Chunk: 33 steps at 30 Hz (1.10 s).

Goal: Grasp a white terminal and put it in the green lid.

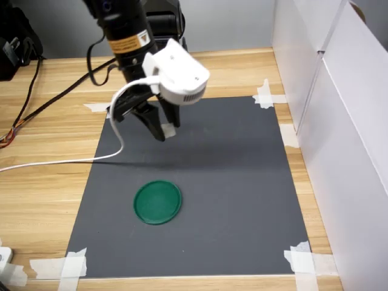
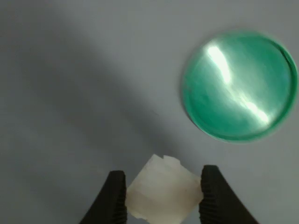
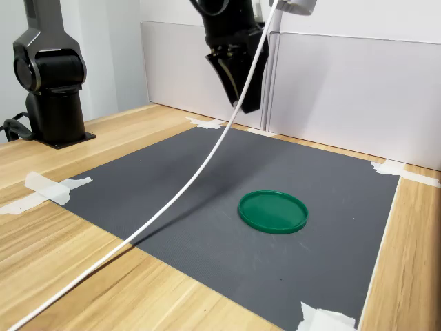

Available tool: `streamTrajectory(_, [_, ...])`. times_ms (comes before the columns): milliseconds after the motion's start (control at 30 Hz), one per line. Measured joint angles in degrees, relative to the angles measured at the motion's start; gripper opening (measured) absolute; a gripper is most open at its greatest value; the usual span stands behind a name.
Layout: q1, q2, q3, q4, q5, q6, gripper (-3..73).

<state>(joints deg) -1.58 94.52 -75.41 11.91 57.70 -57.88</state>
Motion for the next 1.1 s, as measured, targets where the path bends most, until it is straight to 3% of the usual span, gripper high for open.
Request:
streamTrajectory(233, [-1.04, 7.67, -4.99, -6.71, -1.07, 3.53, 36.6])
streamTrajectory(367, [-1.04, 11.62, -8.21, -7.92, -1.38, 4.98, 36.6])
streamTrajectory(600, [-1.04, 16.28, -12.50, -6.94, -1.63, 4.70, 36.6])
streamTrajectory(1033, [-1.04, 18.87, -12.87, -2.43, -1.40, -3.07, 36.6])
streamTrajectory(1100, [-1.04, 19.06, -12.94, -2.33, -1.14, -3.17, 39.1])
